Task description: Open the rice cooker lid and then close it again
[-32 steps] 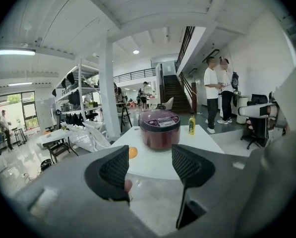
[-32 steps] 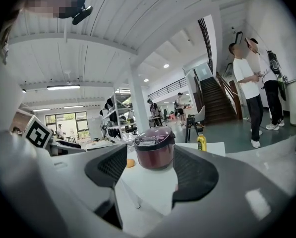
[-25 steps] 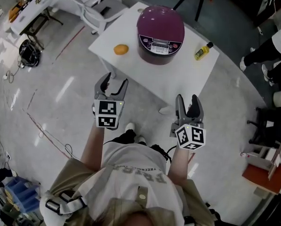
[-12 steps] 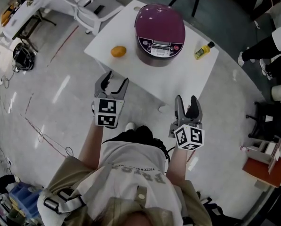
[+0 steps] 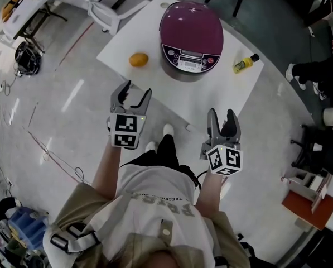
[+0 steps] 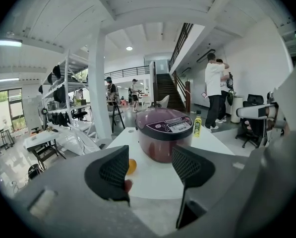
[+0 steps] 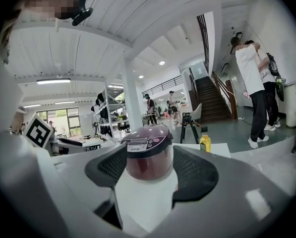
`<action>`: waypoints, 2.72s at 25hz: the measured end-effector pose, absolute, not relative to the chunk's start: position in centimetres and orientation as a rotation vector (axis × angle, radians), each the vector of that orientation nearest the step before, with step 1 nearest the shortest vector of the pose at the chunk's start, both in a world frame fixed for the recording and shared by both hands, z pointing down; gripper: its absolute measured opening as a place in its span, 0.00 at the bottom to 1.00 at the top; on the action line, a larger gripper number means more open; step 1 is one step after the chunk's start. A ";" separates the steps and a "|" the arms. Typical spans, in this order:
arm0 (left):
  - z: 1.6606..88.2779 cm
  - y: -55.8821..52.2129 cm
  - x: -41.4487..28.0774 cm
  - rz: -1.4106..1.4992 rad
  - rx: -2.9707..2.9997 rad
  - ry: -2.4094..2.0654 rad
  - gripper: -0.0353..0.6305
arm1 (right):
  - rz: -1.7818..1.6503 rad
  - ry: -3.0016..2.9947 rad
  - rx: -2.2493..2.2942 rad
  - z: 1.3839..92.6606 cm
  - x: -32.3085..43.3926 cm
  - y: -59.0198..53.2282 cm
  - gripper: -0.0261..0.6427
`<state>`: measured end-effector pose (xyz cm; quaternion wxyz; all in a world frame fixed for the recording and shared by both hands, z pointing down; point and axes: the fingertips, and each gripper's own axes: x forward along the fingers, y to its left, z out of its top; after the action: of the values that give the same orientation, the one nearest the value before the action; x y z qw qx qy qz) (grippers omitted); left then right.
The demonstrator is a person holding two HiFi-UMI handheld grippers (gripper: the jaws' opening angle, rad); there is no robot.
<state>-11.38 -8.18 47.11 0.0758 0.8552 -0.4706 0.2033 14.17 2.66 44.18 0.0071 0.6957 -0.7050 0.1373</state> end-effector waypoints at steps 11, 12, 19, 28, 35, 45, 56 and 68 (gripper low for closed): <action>45.0 -12.9 -8.2 0.572 2.541 -1.514 0.47 | 0.377 -2.309 2.085 42.4 17.4 -3.9 0.44; 44.8 -13.2 -8.0 0.573 2.538 -1.522 0.47 | 0.373 -2.321 2.076 42.2 17.6 -4.3 0.44; 44.5 -14.4 -6.5 0.601 2.511 -1.573 0.47 | 0.382 -2.394 1.997 42.4 18.7 -6.6 0.44; 45.5 -14.8 -5.9 0.641 2.503 -1.552 0.47 | 0.398 -2.401 1.959 43.2 19.0 -7.9 0.44; 46.1 -16.0 -5.3 0.688 2.561 -1.466 0.47 | 0.388 -2.357 1.920 44.0 18.1 -9.0 0.44; 47.5 -16.5 -3.0 0.853 2.720 -1.285 0.48 | 0.317 -2.403 1.713 43.9 15.7 -10.6 0.44; 47.2 -16.5 0.5 1.075 2.966 -0.999 0.51 | 0.172 -2.417 1.381 44.3 12.9 -12.5 0.45; 48.9 -15.6 3.8 1.550 3.180 -0.638 0.55 | 0.041 -2.321 0.914 47.0 8.4 -13.2 0.50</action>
<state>3.77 -15.56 48.93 -0.2243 0.8621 -0.1729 0.4202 8.43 -13.16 46.96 0.3176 0.3475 -0.8821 0.0157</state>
